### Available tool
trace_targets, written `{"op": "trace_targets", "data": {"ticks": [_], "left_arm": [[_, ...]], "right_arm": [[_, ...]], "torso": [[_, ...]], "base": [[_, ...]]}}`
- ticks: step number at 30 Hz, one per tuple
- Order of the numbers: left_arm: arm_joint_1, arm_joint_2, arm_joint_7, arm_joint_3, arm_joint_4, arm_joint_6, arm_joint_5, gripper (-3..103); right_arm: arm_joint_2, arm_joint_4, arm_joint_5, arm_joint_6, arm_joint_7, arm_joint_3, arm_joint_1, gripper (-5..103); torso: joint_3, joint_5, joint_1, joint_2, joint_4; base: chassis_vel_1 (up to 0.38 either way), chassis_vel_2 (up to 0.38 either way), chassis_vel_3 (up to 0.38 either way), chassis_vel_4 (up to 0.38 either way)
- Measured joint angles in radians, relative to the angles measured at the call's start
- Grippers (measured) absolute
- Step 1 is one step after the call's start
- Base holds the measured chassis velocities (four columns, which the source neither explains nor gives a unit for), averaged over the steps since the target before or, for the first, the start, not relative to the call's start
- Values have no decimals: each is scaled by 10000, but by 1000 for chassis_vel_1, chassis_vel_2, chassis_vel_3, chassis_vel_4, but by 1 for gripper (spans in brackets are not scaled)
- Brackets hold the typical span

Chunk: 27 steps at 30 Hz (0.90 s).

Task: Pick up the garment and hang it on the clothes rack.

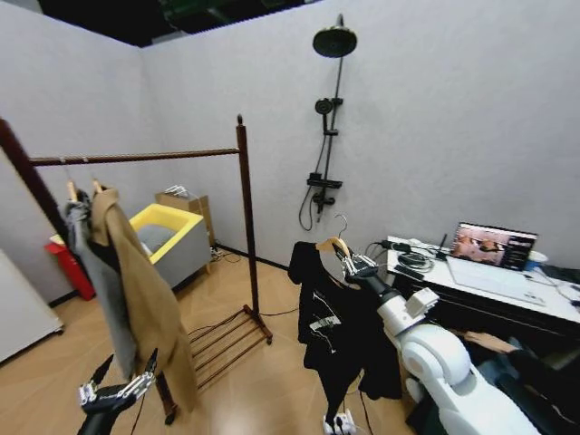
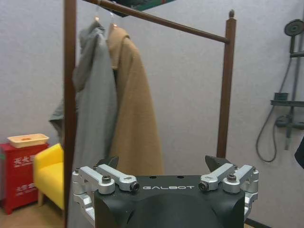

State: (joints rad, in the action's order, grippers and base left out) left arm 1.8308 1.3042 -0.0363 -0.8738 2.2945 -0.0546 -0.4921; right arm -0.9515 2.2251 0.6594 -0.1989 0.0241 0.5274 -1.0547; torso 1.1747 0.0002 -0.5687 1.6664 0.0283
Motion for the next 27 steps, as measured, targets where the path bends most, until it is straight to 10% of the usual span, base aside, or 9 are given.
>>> {"op": "trace_targets", "data": {"ticks": [27], "left_arm": [[0, 0, 1, 0, 0, 0, 0, 100]], "right_arm": [[29, 206, 187, -76, 58, 540, -288, 10]], "torso": [[0, -2, 1, 1, 2]], "base": [[71, 71, 72, 70]]}}
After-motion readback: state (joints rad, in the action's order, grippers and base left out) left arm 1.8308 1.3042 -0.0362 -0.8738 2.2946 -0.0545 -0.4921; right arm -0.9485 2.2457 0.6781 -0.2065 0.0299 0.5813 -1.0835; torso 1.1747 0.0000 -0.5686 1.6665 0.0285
